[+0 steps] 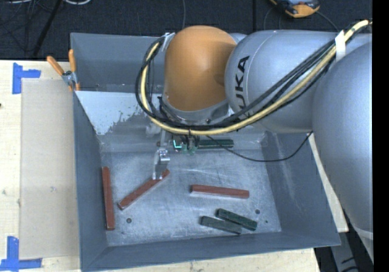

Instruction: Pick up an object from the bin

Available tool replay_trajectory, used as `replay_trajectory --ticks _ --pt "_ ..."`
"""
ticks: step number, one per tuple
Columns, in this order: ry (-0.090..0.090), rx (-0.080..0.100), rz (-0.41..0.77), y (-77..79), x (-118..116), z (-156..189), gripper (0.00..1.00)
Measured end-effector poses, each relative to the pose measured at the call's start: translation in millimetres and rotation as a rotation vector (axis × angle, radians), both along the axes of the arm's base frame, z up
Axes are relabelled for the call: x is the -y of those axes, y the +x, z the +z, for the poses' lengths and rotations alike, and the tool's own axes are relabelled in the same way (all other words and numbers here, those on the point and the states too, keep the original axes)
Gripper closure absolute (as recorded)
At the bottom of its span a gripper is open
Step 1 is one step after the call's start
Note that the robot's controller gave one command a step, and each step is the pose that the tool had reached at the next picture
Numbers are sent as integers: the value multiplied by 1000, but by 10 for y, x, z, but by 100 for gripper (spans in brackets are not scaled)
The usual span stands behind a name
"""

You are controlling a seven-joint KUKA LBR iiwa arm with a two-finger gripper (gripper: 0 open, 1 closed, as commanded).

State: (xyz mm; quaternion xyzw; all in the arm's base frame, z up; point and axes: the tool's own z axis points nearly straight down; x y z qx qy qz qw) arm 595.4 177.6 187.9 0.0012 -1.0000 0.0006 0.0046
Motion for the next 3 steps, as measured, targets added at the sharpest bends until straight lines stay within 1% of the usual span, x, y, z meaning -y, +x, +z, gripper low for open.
replay_trajectory --ticks 1,2,3 --pt "1 8 -3 19 6 46 0" --pt "3 14 -28 -64 78 -427 0" --pt "6 21 92 -380 1 -1124 100"
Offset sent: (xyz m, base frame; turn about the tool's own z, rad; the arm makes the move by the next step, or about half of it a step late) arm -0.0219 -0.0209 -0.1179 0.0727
